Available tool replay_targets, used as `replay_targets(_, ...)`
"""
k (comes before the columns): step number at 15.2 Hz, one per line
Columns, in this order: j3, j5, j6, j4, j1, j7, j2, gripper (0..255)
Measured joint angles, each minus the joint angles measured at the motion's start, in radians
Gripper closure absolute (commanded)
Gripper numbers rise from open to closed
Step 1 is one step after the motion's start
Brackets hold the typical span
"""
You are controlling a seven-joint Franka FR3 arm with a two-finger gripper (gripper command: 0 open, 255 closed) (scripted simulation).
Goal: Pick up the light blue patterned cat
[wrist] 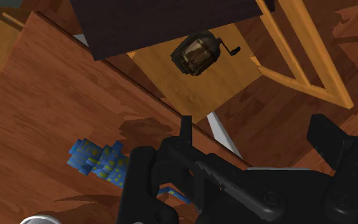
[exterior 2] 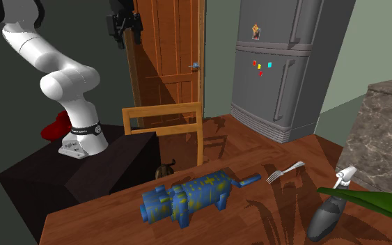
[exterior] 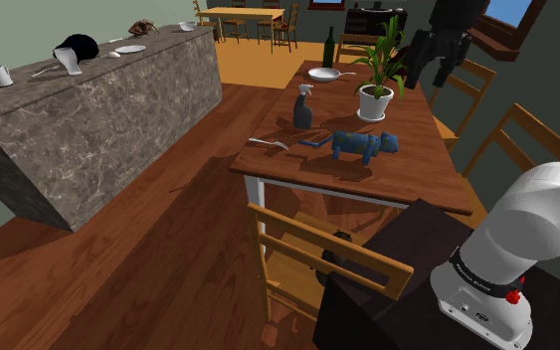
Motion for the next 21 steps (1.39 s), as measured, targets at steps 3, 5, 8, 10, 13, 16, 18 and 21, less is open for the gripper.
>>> replay_targets(3, -0.017, -0.015, 0.027, -0.021, 0.002, -0.034, 0.009, 0)
replay_targets(5, -0.048, -0.041, 0.075, -0.045, 0.004, -0.09, 0.037, 0)
replay_targets(8, -0.093, -0.077, 0.148, -0.073, 0.008, -0.174, 0.085, 0)
replay_targets(10, -0.123, -0.097, 0.207, -0.088, 0.013, -0.231, 0.132, 0)
replay_targets(13, -0.165, -0.121, 0.294, -0.102, 0.02, -0.311, 0.206, 0)
replay_targets(16, -0.21, -0.138, 0.379, -0.102, 0.028, -0.395, 0.291, 0)
replay_targets(18, -0.239, -0.145, 0.434, -0.092, 0.034, -0.453, 0.356, 0)
replay_targets(21, -0.281, -0.145, 0.515, -0.079, 0.044, -0.539, 0.452, 0)
